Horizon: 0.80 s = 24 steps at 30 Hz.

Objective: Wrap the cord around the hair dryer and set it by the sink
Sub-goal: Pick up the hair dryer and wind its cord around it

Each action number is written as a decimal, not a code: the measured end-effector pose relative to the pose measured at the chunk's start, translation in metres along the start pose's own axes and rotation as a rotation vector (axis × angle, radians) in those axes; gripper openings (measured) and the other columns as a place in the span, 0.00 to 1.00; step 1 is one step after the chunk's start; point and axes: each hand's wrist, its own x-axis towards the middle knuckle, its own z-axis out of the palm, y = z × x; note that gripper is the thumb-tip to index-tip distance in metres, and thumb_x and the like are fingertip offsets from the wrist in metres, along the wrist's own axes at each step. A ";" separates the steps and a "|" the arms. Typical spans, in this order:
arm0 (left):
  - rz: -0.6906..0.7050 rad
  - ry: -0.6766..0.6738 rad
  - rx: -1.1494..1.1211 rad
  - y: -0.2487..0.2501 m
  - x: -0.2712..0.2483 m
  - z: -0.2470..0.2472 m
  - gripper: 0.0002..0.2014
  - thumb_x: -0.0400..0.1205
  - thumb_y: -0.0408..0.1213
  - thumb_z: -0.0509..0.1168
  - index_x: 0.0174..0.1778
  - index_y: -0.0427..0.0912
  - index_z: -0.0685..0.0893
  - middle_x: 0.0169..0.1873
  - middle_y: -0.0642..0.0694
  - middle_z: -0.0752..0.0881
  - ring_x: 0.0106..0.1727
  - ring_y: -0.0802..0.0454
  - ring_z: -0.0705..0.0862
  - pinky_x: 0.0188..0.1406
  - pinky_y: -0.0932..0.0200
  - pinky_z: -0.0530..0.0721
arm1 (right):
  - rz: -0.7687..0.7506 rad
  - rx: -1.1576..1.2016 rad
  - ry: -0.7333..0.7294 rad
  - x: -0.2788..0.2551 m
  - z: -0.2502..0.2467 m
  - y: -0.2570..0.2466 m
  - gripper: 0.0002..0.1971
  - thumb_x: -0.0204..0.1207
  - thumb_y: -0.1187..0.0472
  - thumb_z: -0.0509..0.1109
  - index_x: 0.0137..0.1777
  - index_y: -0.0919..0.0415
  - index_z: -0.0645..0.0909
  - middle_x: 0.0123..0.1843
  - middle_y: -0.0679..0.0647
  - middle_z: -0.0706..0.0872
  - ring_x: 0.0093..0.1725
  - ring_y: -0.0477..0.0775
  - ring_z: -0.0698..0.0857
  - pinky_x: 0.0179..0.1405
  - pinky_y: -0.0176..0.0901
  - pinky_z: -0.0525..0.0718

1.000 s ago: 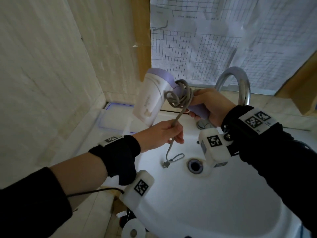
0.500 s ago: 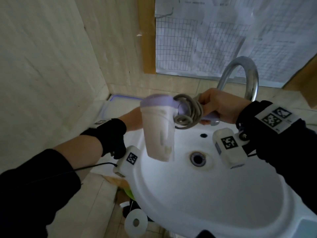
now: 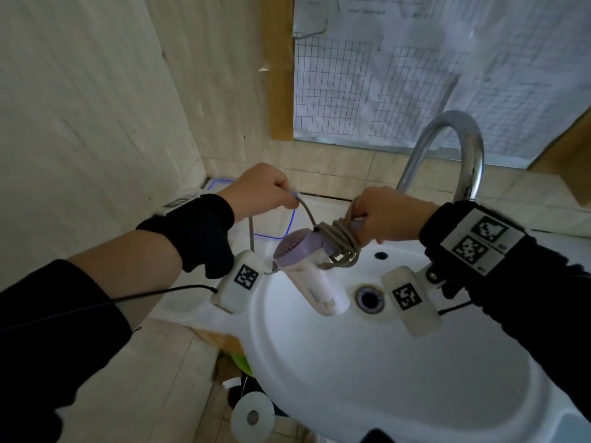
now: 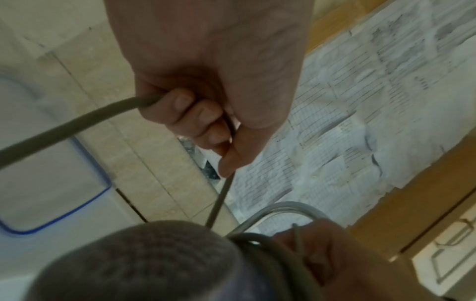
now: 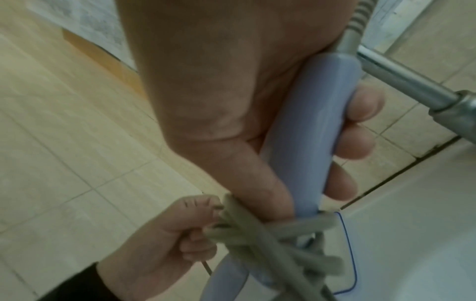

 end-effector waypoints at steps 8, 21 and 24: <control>0.046 -0.165 -0.405 0.030 -0.016 0.016 0.10 0.81 0.35 0.61 0.33 0.38 0.79 0.10 0.54 0.71 0.13 0.59 0.64 0.15 0.67 0.61 | 0.150 0.098 0.242 0.014 0.018 0.004 0.11 0.70 0.56 0.67 0.27 0.55 0.79 0.26 0.50 0.79 0.30 0.54 0.80 0.32 0.41 0.79; 0.043 -0.488 -0.404 0.021 -0.049 0.058 0.12 0.86 0.37 0.52 0.42 0.43 0.79 0.41 0.47 0.87 0.48 0.50 0.84 0.64 0.47 0.79 | 0.263 1.074 0.383 0.013 0.011 0.002 0.08 0.71 0.69 0.68 0.31 0.66 0.81 0.30 0.63 0.80 0.25 0.56 0.73 0.22 0.37 0.66; 0.006 -0.469 -0.362 0.016 -0.047 0.056 0.12 0.86 0.39 0.53 0.40 0.47 0.78 0.44 0.49 0.88 0.53 0.52 0.83 0.68 0.47 0.76 | 0.236 1.168 0.361 0.013 0.005 0.006 0.09 0.70 0.67 0.68 0.29 0.63 0.83 0.31 0.62 0.83 0.24 0.56 0.75 0.19 0.35 0.69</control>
